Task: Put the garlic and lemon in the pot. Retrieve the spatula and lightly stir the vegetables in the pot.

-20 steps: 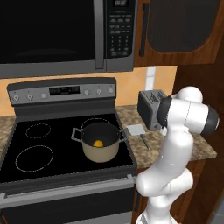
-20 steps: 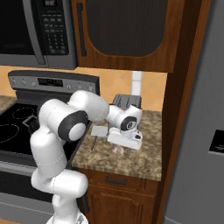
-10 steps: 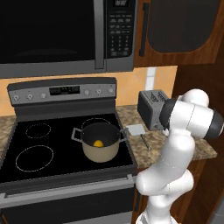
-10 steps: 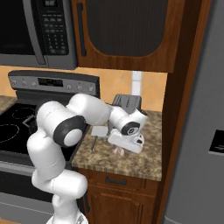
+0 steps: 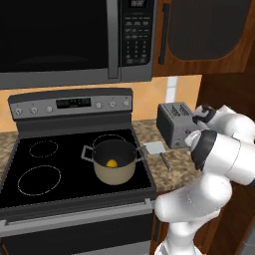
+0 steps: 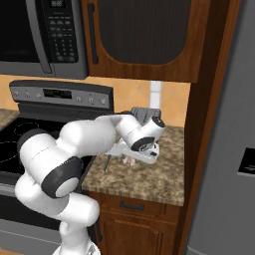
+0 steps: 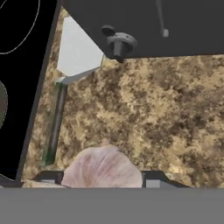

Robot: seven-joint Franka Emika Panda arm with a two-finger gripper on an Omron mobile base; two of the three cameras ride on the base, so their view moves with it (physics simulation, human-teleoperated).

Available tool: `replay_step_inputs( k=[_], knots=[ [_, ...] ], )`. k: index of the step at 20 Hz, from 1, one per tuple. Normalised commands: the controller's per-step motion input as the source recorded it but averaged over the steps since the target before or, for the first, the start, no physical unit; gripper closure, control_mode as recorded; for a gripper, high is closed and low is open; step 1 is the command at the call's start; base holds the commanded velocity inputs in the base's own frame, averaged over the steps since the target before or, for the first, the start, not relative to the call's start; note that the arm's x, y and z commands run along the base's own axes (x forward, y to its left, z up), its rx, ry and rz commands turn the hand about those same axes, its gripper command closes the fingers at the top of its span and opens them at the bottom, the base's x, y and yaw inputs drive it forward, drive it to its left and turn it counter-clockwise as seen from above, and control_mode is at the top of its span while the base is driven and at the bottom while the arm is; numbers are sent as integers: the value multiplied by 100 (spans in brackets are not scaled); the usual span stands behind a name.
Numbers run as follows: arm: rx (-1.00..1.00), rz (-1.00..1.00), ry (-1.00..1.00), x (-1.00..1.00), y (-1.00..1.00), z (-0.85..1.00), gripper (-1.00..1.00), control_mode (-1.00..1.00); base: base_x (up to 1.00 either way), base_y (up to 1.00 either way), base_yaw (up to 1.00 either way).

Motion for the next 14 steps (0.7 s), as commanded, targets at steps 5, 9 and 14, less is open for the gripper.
replay_step_inputs(
  k=[5, 9, 14],
  knots=[
    [0, -4, -15, -21, 55, 96, 100, -100, 0, 0, 0],
    [-1, -4, -3, -4, 73, 85, 100, -100, 0, 0, 0],
    [-6, 0, 0, 0, 98, 56, 100, -100, 0, 0, 0]
  ],
)
